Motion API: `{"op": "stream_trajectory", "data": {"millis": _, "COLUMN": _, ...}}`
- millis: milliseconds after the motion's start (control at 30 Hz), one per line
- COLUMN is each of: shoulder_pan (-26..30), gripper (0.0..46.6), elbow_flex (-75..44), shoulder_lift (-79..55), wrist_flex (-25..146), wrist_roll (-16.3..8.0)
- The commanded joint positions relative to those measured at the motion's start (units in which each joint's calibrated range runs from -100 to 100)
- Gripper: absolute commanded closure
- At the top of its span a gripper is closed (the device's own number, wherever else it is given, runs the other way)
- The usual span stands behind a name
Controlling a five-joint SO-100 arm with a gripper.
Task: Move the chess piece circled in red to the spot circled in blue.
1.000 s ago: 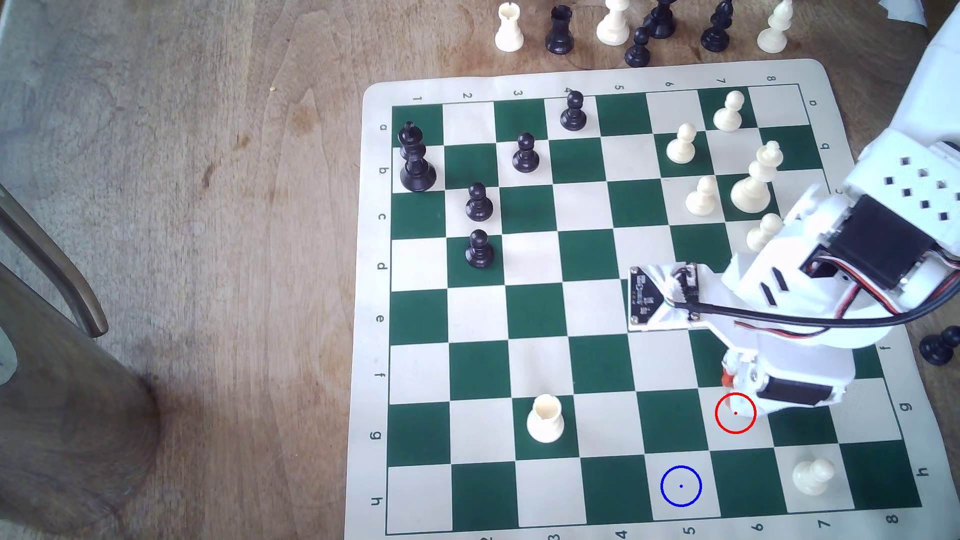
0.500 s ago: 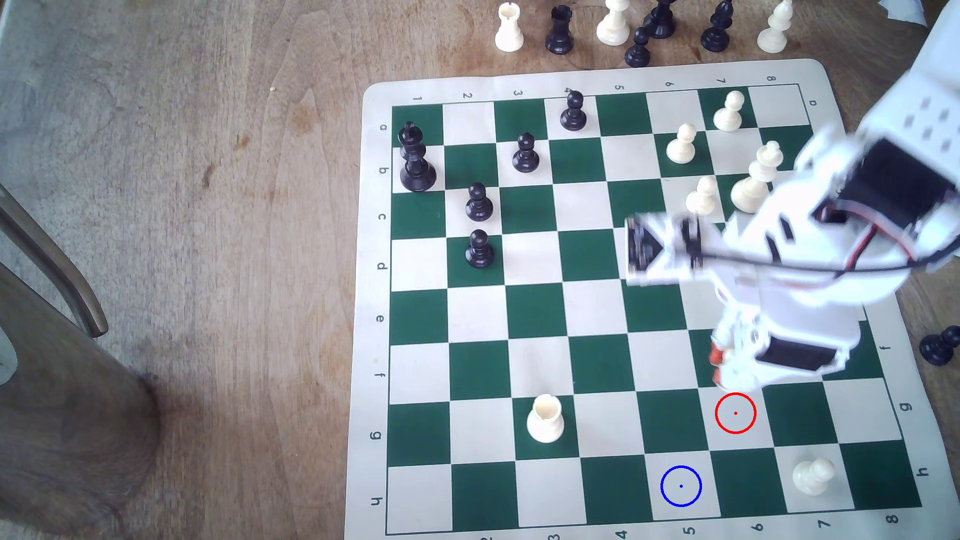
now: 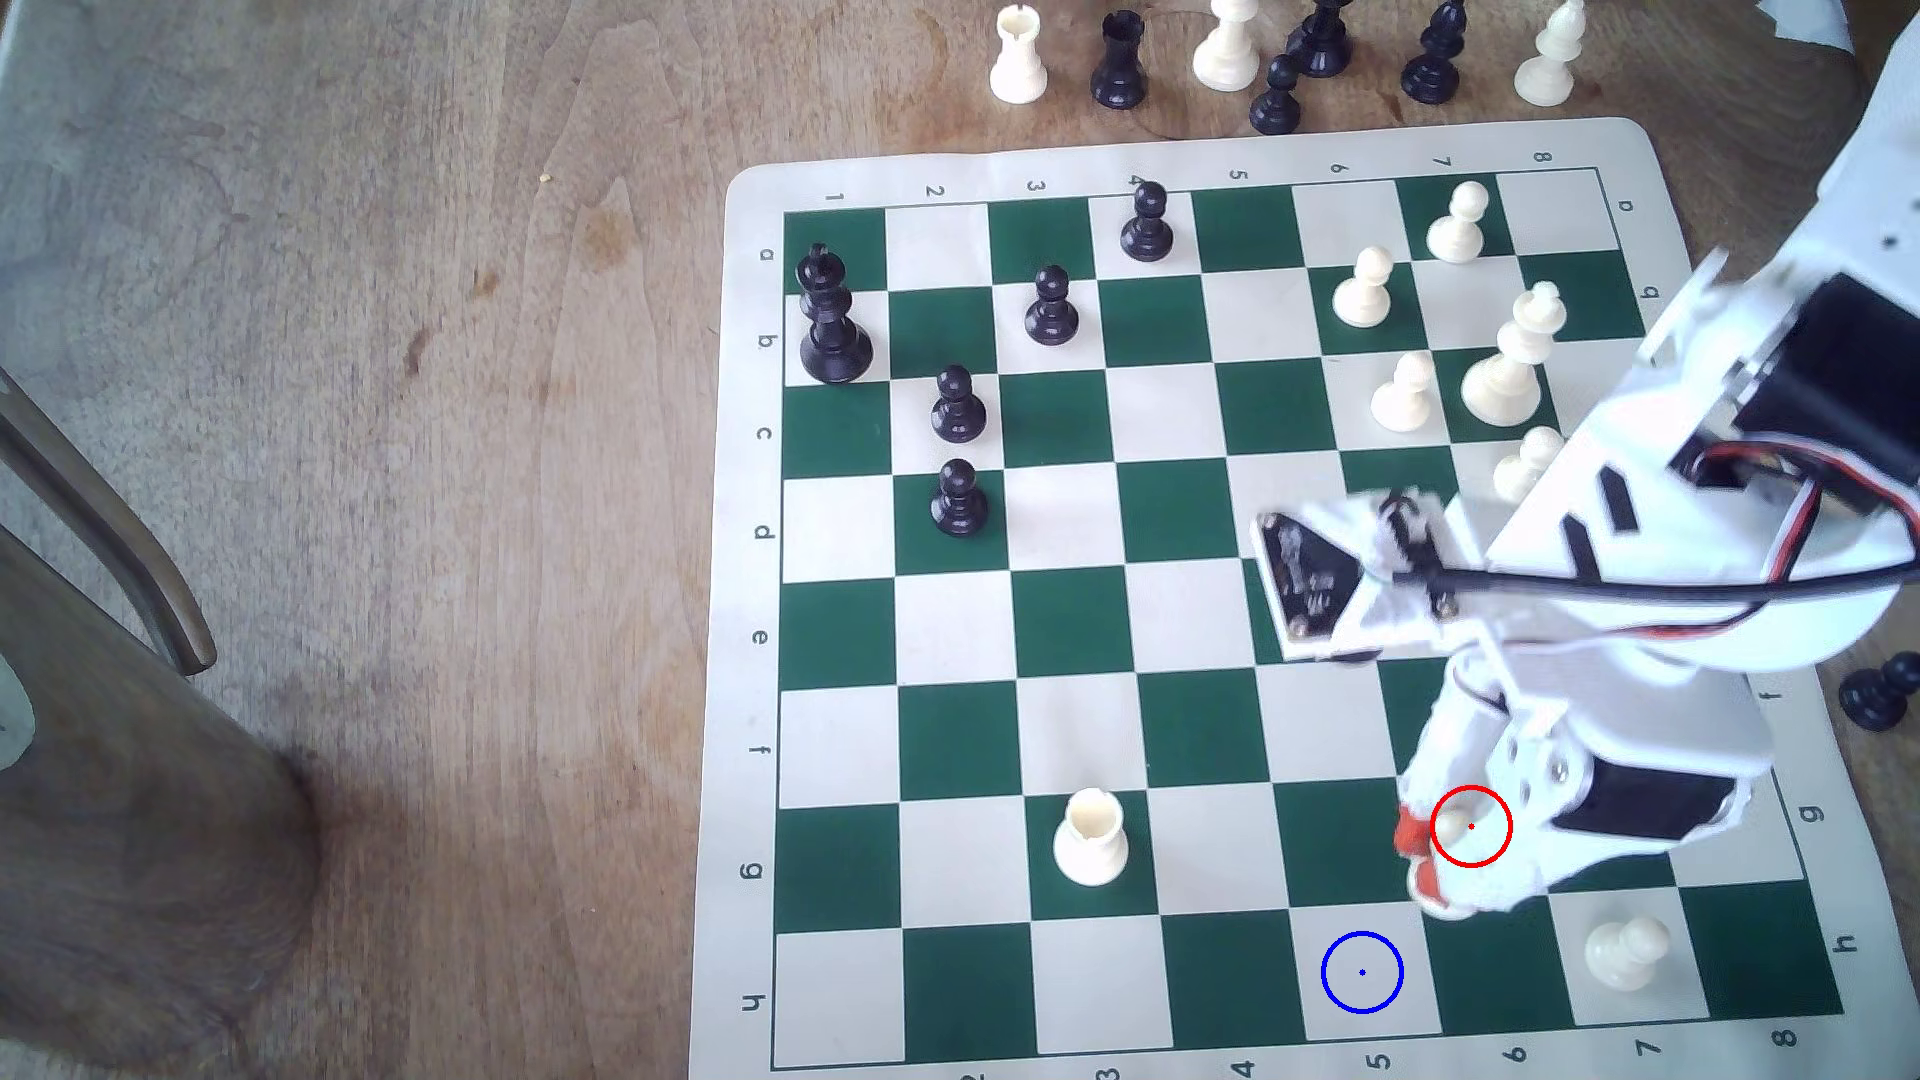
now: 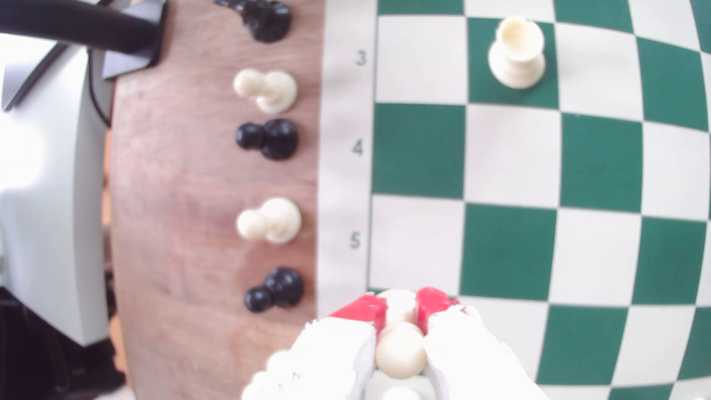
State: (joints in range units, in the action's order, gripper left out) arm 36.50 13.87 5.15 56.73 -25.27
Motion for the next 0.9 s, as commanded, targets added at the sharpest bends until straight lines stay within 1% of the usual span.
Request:
{"op": "stream_trajectory", "data": {"millis": 0, "shoulder_pan": -0.8, "gripper": 46.4, "elbow_flex": -5.4, "shoulder_lift": -1.9, "wrist_flex": -2.6, "wrist_roll": 1.2}}
{"op": "stream_trajectory", "data": {"millis": 33, "shoulder_pan": -0.8, "gripper": 46.4, "elbow_flex": -4.9, "shoulder_lift": -3.5, "wrist_flex": -3.5, "wrist_roll": 1.8}}
{"op": "stream_trajectory", "data": {"millis": 233, "shoulder_pan": 0.5, "gripper": 46.4, "elbow_flex": -2.7, "shoulder_lift": -7.7, "wrist_flex": -6.7, "wrist_roll": 3.6}}
{"op": "stream_trajectory", "data": {"millis": 367, "shoulder_pan": 1.0, "gripper": 46.2, "elbow_flex": -2.7, "shoulder_lift": -9.6, "wrist_flex": -8.9, "wrist_roll": 4.1}}
{"op": "stream_trajectory", "data": {"millis": 567, "shoulder_pan": 2.3, "gripper": 45.9, "elbow_flex": -2.6, "shoulder_lift": -11.5, "wrist_flex": -9.8, "wrist_roll": 4.1}}
{"op": "stream_trajectory", "data": {"millis": 633, "shoulder_pan": 2.6, "gripper": 45.6, "elbow_flex": -2.4, "shoulder_lift": -12.8, "wrist_flex": -10.3, "wrist_roll": 4.6}}
{"op": "stream_trajectory", "data": {"millis": 867, "shoulder_pan": 1.9, "gripper": 45.3, "elbow_flex": -2.4, "shoulder_lift": -12.9, "wrist_flex": -10.8, "wrist_roll": 4.9}}
